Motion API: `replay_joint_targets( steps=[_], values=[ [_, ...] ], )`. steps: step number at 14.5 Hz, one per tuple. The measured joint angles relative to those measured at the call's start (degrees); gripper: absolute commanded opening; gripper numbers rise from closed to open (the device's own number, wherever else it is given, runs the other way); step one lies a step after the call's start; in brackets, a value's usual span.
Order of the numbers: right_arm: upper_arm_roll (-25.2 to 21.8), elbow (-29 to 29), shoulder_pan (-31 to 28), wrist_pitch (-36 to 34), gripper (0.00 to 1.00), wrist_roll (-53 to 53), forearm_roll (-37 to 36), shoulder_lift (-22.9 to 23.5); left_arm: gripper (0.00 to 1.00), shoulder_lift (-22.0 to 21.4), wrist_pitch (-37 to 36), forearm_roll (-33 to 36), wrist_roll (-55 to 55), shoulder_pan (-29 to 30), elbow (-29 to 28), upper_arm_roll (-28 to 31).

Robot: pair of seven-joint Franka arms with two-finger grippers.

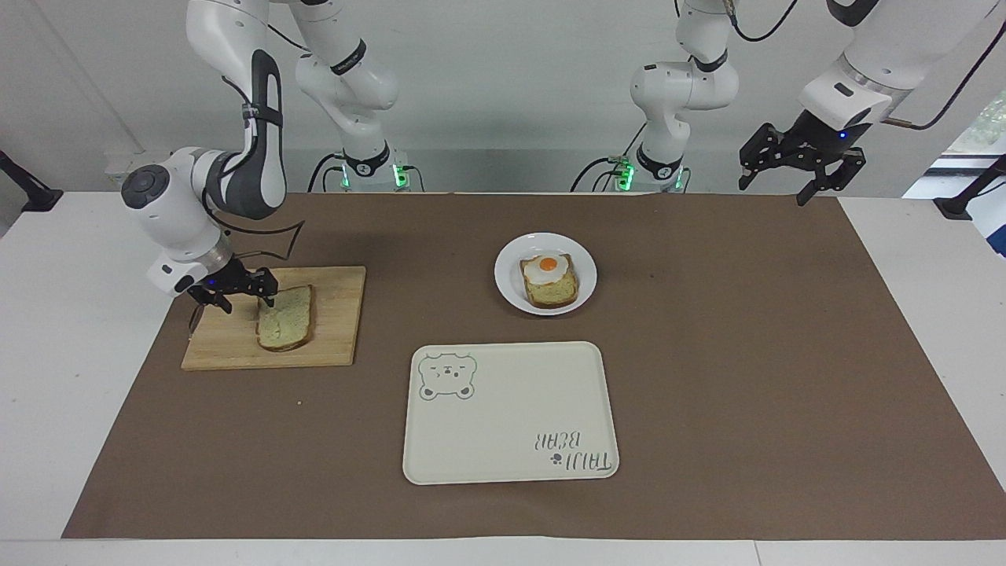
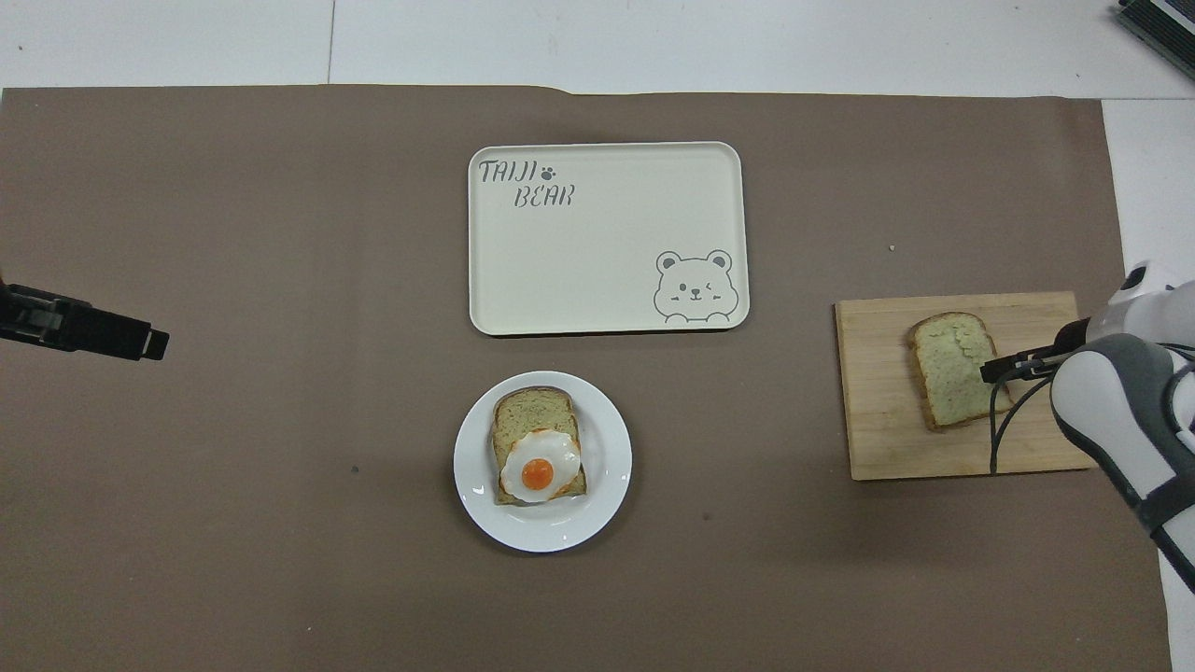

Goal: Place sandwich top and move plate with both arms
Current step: 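Lower the right gripper onto the bread slice on the wooden board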

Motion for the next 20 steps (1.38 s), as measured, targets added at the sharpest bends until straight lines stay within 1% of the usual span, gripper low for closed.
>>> replay_joint_targets(
  steps=[2, 5, 6, 7, 8, 9, 15, 17, 20],
  values=[
    [-0.04, -0.11, -0.77, 0.02, 0.57, -3.99, 4.32, 1.49, 1.0, 0.0, 0.0, 0.0, 0.0, 0.0, -0.02, 0.0],
    [-0.01, -0.04, -1.07, 0.14, 0.46, -4.82, 5.56, 2.51, 1.0, 0.0, 0.0, 0.0, 0.0, 0.0, -0.06, 0.0],
    [0.08, -0.02, -1.07, 0.14, 0.38, -4.83, 5.64, 2.43, 1.0, 0.0, 0.0, 0.0, 0.0, 0.0, -0.07, 0.0],
    [0.11, -0.03, -1.07, 0.11, 0.22, -4.84, 5.73, 2.38, 1.0, 0.0, 0.0, 0.0, 0.0, 0.0, -0.08, 0.0],
    [0.22, -0.02, -1.06, 0.02, 0.02, -4.84, 5.93, 2.31, 1.0, 0.0, 0.0, 0.0, 0.0, 0.0, -0.09, 0.0],
    [0.21, 0.02, -1.07, 0.03, 0.0, -4.84, 5.92, 2.22, 1.0, 0.0, 0.0, 0.0, 0.0, 0.0, -0.1, 0.0],
    [-0.06, 0.2, -1.5, -0.2, 0.0, -4.85, 6.7, 2.25, 1.0, -0.02, 0.0, 0.0, 0.0, 0.0, -0.11, 0.0],
    [-0.13, 0.75, -1.76, -1.91, 0.0, -4.85, 7.94, 2.27, 1.0, -0.02, 0.01, 0.0, 0.0, 0.0, -0.11, 0.0],
    [-0.14, 3.56, -2.15, -6.67, 0.0, -4.85, 9.9, 2.28, 1.0, -0.05, 0.12, 0.0, 0.0, 0.0, -0.11, 0.0]
  ],
)
